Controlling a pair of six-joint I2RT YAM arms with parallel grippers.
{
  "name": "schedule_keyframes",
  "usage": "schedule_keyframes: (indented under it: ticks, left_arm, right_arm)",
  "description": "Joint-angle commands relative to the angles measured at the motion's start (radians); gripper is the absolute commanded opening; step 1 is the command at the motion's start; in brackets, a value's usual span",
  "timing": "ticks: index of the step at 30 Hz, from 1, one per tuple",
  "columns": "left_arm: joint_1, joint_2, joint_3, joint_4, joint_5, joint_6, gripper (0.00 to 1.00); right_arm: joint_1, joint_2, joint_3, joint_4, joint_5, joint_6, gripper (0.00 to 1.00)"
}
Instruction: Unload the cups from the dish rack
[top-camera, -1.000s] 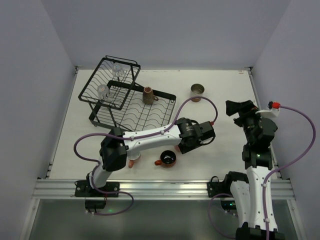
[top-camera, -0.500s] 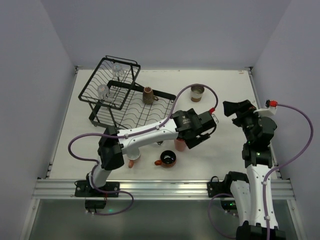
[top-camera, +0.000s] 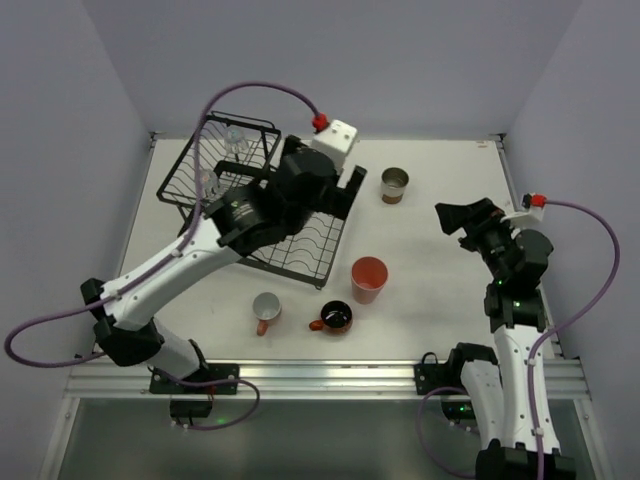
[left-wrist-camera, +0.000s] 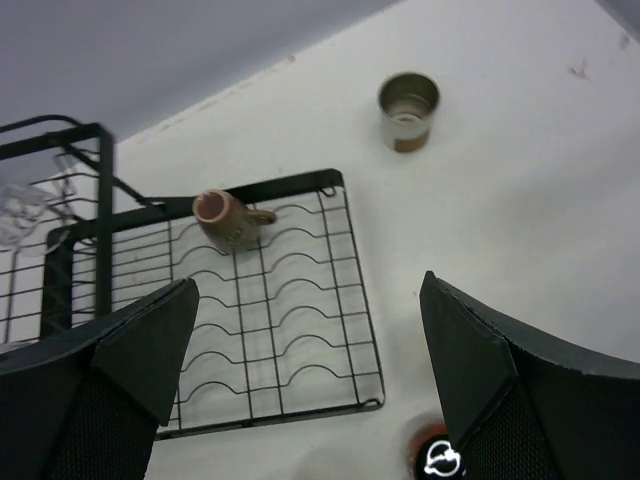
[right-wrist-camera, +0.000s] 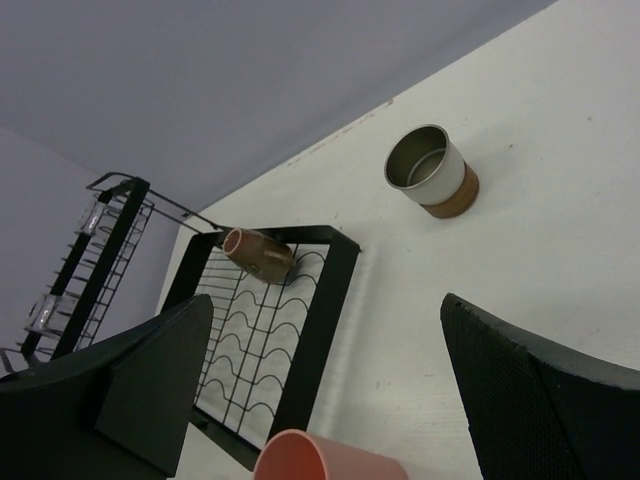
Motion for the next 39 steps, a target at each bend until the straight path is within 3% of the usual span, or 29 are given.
schedule_keyframes:
  ticks: [1, 7, 14, 18, 26, 31, 39]
  left_arm:
    - [0.100, -0.096, -0.070, 0.116, -0.039, -0.039, 1.00]
    - [0.107, -0.040, -0.173, 0.208, -0.176, -0.027, 0.99]
    - [0.148, 0.083, -0.389, 0.646, -0.349, 0.011, 0.95]
    - [0.197, 0.162, -0.415, 0.750, -0.336, -0.003, 0.95]
    - [0.278, 0.344, -0.379, 0.760, -0.279, -0.062, 0.95]
    - [0.337, 0.384, -0.394, 0.804, -0.214, -0.113, 0.95]
    - [0.370, 0.425, -0.400, 0.878, -0.225, -0.133, 0.96]
  right_arm:
    - [0.030, 0.011, 0.033, 0.059, -0.037, -0.018, 0.98]
    - [0.094, 0.039, 0.020, 0.071, -0.023, -0.016, 0.99]
    - [0.142, 0.059, 0.007, 0.106, -0.023, -0.036, 0.98]
    - [0.145, 0.065, -0.011, 0.122, -0.040, -0.036, 0.98]
    - [0.148, 0.077, -0.026, 0.163, -0.078, -0.023, 0.98]
    - [0.153, 0.085, -0.026, 0.191, -0.125, -0.016, 0.98]
    - [0.157, 0.085, -0.031, 0.206, -0.141, -0.016, 0.98]
